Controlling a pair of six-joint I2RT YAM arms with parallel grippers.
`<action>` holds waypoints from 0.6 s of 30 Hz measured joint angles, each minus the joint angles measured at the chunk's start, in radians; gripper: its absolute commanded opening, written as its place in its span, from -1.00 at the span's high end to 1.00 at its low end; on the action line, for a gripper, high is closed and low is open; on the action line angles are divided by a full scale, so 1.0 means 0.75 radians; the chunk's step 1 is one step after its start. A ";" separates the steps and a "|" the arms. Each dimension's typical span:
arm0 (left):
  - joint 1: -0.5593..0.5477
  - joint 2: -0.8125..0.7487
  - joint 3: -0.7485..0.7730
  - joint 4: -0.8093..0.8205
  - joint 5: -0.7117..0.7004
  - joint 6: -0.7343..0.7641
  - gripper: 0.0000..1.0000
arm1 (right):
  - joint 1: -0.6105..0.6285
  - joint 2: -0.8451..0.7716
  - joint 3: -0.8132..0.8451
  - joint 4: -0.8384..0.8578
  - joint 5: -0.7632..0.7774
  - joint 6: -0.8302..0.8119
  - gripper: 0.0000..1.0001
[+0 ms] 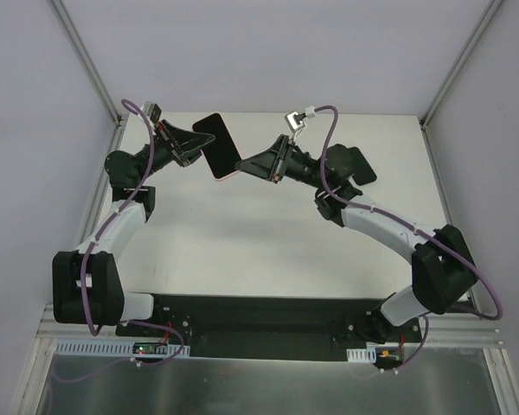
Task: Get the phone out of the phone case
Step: Remove the phone case from the phone.
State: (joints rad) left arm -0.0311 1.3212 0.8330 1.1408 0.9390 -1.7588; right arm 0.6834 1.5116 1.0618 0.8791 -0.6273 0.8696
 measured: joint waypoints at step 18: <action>0.000 0.137 0.002 0.156 -0.087 -0.205 1.00 | -0.053 0.222 0.045 0.422 -0.035 0.459 0.72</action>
State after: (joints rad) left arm -0.0311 1.4239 0.8341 1.2579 0.8738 -1.9125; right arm 0.6437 1.6783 1.0954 1.1957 -0.6533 1.2137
